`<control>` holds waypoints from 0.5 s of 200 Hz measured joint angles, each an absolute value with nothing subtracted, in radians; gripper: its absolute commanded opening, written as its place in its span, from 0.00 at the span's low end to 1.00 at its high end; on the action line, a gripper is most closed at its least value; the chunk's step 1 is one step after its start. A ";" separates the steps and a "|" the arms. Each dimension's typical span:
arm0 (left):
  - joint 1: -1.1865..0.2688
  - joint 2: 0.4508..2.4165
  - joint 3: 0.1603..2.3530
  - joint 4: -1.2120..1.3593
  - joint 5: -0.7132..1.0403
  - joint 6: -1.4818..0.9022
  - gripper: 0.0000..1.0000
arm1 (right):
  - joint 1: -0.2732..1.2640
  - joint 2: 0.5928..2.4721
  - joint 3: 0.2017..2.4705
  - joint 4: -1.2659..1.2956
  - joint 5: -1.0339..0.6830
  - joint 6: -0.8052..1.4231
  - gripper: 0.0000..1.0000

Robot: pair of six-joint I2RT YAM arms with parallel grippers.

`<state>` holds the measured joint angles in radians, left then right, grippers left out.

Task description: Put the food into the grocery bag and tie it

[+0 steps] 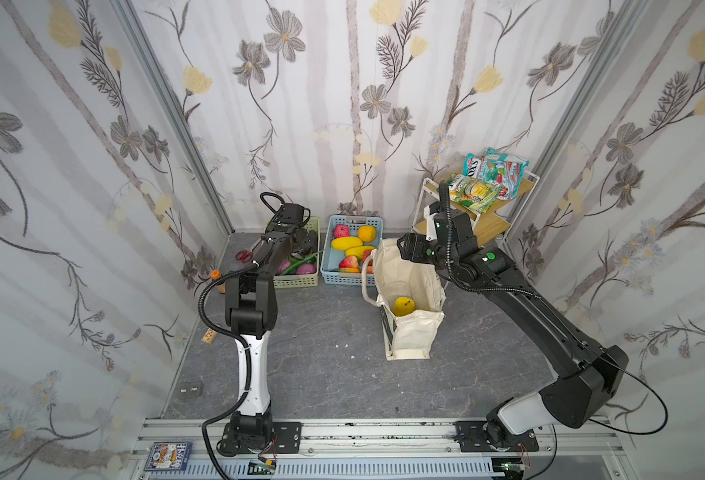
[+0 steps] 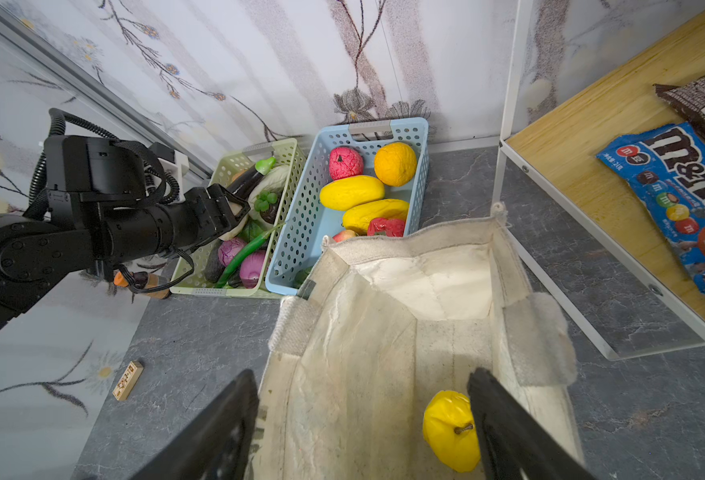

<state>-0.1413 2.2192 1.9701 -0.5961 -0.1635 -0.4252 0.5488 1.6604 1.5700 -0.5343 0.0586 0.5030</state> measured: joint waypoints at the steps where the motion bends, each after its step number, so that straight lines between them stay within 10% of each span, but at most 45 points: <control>1: -0.142 2.218 1.969 -0.596 -0.163 -0.425 0.76 | 0.549 1.660 1.570 -0.534 0.059 0.503 0.80; 100: -0.250 1.939 1.849 -0.627 -0.125 -0.422 0.76 | 0.543 1.651 1.533 -0.540 0.032 0.479 0.81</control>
<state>-0.2497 1.9392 1.8492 -0.6266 -0.1249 -0.4221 0.5426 1.6508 1.5330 -0.5404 0.0322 0.4789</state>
